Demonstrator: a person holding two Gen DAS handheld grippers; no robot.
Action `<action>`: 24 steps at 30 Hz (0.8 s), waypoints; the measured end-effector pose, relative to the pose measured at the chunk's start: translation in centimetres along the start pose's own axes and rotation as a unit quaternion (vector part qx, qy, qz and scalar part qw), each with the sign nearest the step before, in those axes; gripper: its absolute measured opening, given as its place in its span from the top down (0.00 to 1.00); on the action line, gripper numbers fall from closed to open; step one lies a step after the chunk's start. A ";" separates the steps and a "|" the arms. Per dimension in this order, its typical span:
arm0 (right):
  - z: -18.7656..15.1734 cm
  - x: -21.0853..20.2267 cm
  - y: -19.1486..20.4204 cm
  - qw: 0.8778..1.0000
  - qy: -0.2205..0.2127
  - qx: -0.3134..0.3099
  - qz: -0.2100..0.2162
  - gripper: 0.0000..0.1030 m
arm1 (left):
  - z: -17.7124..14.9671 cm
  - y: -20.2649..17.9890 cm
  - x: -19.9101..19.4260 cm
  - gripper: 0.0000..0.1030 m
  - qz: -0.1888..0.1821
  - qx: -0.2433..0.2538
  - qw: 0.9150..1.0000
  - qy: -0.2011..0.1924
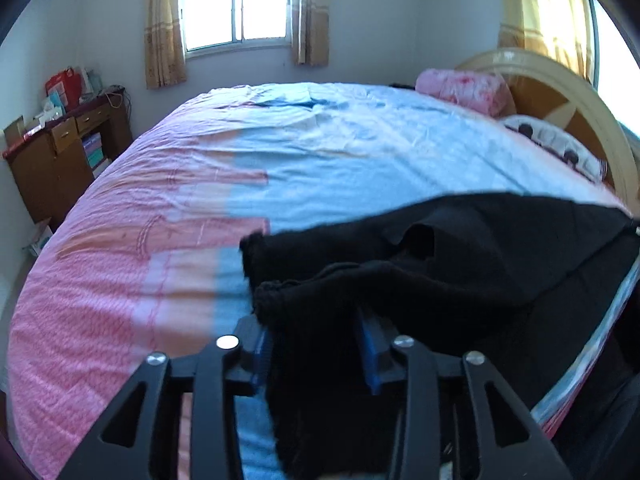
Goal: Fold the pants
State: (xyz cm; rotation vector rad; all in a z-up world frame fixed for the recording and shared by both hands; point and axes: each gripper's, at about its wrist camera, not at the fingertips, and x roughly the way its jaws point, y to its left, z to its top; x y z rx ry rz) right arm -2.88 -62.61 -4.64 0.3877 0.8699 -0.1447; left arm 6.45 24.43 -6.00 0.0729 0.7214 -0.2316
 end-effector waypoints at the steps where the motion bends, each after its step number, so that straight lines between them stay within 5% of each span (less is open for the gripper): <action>1: -0.2 -0.4 -0.2 1.000 -0.004 0.007 -0.008 0.76 | -0.4 0.0 -0.3 0.46 0.005 0.006 1.000 0.000; 7: -1.0 -3.7 1.4 0.997 -0.048 0.001 -0.052 0.63 | -2.8 0.9 -1.6 0.21 0.041 0.022 0.999 0.012; 11: -1.6 -4.3 6.2 0.997 -0.068 -0.042 -0.024 0.55 | -3.5 2.4 -0.9 0.20 0.107 0.006 0.994 0.029; 16: -3.4 -1.9 14.8 0.990 -0.037 -0.128 0.035 0.55 | -4.0 3.0 -2.5 0.22 0.029 -0.056 0.998 0.002; 24: -10.2 4.0 29.7 0.948 0.036 -0.296 0.109 0.55 | -4.6 3.1 -4.3 0.22 -0.046 -0.129 0.990 -0.021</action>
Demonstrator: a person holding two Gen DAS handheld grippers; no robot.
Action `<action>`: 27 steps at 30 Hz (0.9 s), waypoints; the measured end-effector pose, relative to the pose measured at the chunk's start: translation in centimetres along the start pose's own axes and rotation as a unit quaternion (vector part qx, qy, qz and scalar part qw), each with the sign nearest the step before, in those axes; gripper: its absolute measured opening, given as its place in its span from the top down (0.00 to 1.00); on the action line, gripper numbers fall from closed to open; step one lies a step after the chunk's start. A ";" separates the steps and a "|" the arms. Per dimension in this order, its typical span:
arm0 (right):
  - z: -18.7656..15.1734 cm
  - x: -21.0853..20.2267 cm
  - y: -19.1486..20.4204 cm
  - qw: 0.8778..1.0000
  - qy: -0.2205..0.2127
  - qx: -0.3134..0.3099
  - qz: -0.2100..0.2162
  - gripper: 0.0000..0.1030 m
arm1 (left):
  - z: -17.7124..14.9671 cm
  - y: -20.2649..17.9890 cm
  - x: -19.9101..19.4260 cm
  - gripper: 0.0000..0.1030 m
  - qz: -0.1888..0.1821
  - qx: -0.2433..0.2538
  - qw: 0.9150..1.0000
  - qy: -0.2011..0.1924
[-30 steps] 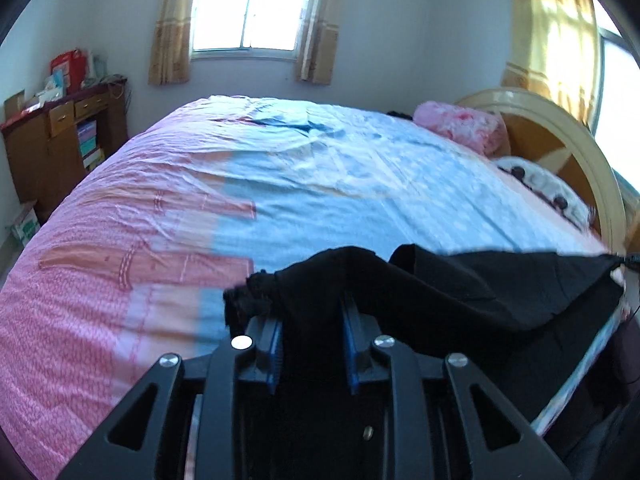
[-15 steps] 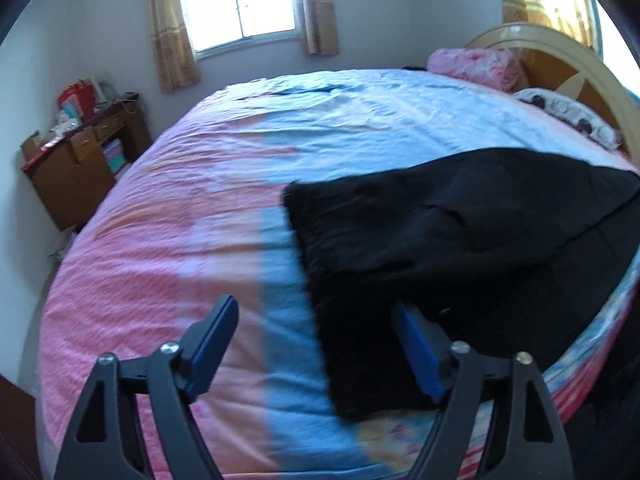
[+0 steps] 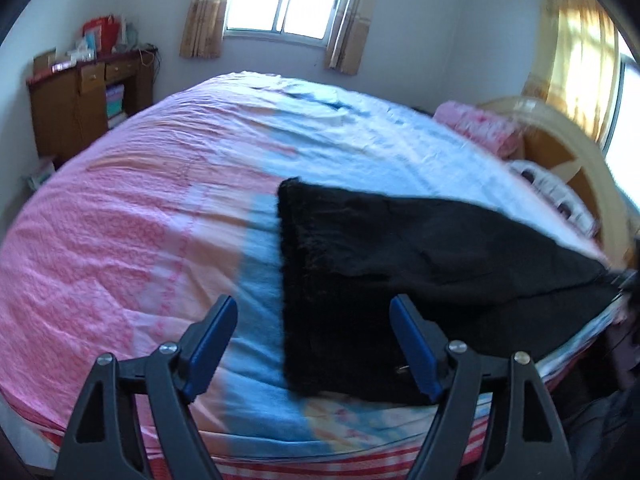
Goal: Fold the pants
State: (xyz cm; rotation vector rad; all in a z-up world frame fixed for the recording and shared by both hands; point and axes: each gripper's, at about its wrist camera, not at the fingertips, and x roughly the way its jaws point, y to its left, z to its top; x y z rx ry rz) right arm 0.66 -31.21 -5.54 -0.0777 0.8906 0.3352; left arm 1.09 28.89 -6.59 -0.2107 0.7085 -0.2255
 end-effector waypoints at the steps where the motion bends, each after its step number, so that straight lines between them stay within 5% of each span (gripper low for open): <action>1: 0.2 1.3 1.1 1.000 0.012 -0.005 0.015 0.55 | 0.1 -0.1 0.0 0.22 -0.009 -0.006 1.000 -0.004; 5: 0.6 4.5 4.3 0.998 0.021 -0.049 -0.014 0.55 | 1.0 -0.6 1.4 0.22 -0.037 -0.035 0.999 0.000; 8: 0.8 6.4 6.6 0.990 0.028 -0.119 -0.069 0.55 | 1.3 -0.9 3.3 0.22 -0.033 -0.031 0.999 0.019; 15: 1.0 9.1 7.8 0.972 0.043 -0.199 -0.118 0.55 | 1.6 -0.7 4.7 0.28 -0.053 -0.056 0.997 0.028; 20: 0.6 10.3 8.5 0.960 0.043 -0.240 -0.136 0.57 | 1.2 -0.7 5.4 0.47 -0.064 -0.056 0.996 0.039; 22: 0.7 10.4 8.5 0.962 0.042 -0.236 -0.129 0.72 | 1.2 -1.0 5.4 0.56 -0.058 -0.049 0.997 0.035; 23: 0.8 10.3 8.3 0.964 0.043 -0.231 -0.126 0.79 | 1.3 -1.0 5.3 0.74 -0.059 -0.047 0.997 0.035; 27: 1.1 10.1 8.0 0.971 0.038 -0.211 -0.110 0.90 | 1.6 -0.8 4.9 0.80 -0.070 -0.047 0.996 0.031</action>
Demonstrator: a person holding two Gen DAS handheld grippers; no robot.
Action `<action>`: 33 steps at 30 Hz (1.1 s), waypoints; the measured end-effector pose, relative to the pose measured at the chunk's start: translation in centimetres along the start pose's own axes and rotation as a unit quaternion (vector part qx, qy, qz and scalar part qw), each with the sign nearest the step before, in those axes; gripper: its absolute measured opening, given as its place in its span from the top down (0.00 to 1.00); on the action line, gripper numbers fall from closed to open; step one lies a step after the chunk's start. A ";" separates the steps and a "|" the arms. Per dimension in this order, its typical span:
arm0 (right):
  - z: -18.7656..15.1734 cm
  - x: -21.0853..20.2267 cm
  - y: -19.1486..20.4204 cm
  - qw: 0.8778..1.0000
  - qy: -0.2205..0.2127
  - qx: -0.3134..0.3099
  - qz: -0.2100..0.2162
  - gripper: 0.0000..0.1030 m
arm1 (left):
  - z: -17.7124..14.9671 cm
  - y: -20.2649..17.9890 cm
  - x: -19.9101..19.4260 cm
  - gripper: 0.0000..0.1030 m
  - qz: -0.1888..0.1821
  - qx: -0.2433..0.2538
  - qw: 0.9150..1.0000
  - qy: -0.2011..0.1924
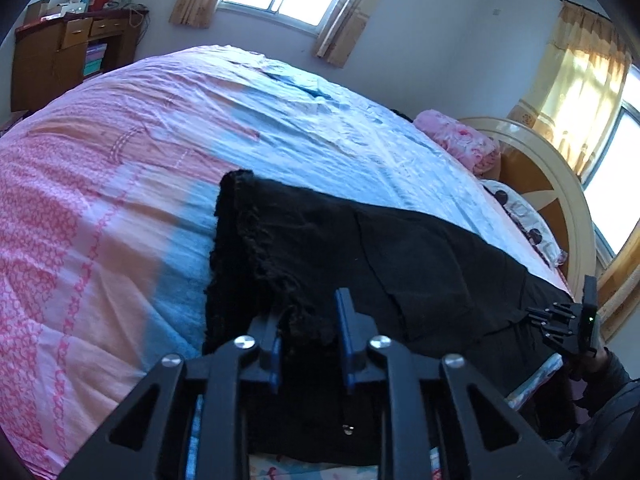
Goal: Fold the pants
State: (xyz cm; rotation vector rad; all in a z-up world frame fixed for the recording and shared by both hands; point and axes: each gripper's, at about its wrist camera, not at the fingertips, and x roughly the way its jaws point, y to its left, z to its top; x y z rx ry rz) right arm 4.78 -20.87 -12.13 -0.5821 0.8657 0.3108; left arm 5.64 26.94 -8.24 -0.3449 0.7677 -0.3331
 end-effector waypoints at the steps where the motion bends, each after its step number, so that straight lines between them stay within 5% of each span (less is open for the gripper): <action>1: 0.0 -0.1 0.0 1.000 -0.002 0.000 0.000 0.91 | 0.1 -0.2 -0.1 0.80 0.006 0.007 1.000 -0.001; 19: -0.1 -5.9 -1.6 0.998 -0.028 0.019 0.047 0.96 | 1.3 1.0 -4.3 0.83 -0.027 -0.012 0.999 -0.014; 28: -2.1 -2.8 -0.3 0.995 0.024 0.000 0.093 0.96 | -3.0 3.3 -1.5 0.83 -0.008 -0.042 0.998 0.038; 30: -2.1 -1.6 -0.5 0.992 0.057 0.002 0.115 0.94 | -3.3 3.4 -1.7 0.77 0.000 -0.035 0.999 0.032; 33: -2.1 -2.1 0.0 0.993 0.050 -0.026 0.103 0.93 | -3.4 2.9 -2.5 0.73 0.015 -0.012 0.999 0.035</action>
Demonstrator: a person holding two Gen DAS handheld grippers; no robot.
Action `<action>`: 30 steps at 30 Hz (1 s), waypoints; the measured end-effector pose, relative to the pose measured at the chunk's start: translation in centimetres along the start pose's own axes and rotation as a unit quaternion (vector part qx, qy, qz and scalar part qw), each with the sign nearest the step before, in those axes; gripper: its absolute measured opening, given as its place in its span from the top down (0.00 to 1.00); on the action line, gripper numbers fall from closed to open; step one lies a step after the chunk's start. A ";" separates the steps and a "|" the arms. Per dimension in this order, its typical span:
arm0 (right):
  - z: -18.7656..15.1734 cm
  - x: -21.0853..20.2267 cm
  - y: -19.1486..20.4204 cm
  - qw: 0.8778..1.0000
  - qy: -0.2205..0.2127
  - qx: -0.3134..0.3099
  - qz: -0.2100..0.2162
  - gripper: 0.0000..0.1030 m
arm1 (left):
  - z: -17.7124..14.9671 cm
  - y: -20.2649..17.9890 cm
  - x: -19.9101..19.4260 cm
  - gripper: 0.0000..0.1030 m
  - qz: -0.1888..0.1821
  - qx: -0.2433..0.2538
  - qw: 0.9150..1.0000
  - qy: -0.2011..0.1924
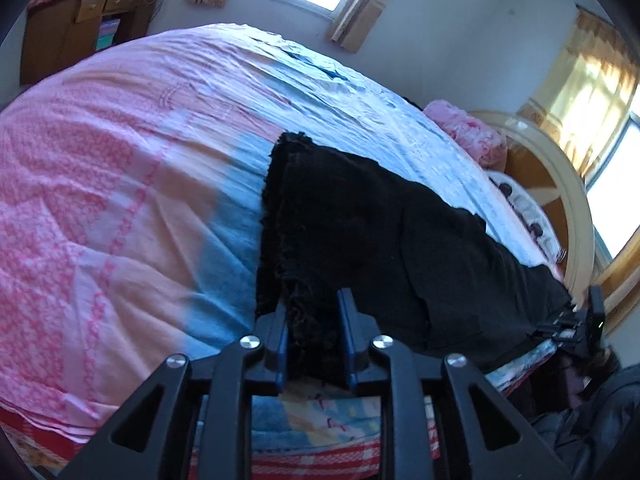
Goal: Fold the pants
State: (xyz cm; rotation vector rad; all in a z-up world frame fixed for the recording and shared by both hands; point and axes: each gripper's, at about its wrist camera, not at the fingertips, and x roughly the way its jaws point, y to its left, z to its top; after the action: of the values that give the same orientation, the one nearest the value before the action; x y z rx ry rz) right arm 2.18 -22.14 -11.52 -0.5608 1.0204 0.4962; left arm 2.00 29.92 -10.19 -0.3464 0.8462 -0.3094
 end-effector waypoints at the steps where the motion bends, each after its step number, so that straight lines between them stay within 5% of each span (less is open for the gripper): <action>1: -0.3 -0.3 0.1 1.000 -0.002 -0.002 0.003 0.93 | -0.1 -0.2 -0.1 0.70 0.010 0.009 1.000 0.000; 5: -1.1 -1.0 -0.6 0.999 -0.010 0.023 0.031 0.92 | -0.4 0.0 -0.4 0.70 0.018 0.015 1.000 -0.004; 21: -0.6 1.2 1.2 0.999 -0.007 -0.019 -0.030 0.92 | -0.4 0.9 -0.5 0.73 0.002 0.000 1.000 -0.002; 30: -0.8 1.5 1.4 0.999 -0.005 -0.036 -0.014 0.92 | -0.3 0.9 -0.4 0.74 -0.001 -0.003 1.000 -0.001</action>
State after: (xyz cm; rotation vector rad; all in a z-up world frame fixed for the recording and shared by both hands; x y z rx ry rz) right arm 1.47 -21.43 -13.49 -0.6350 0.9872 0.5117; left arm 1.62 30.81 -10.46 -0.3539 0.8459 -0.3086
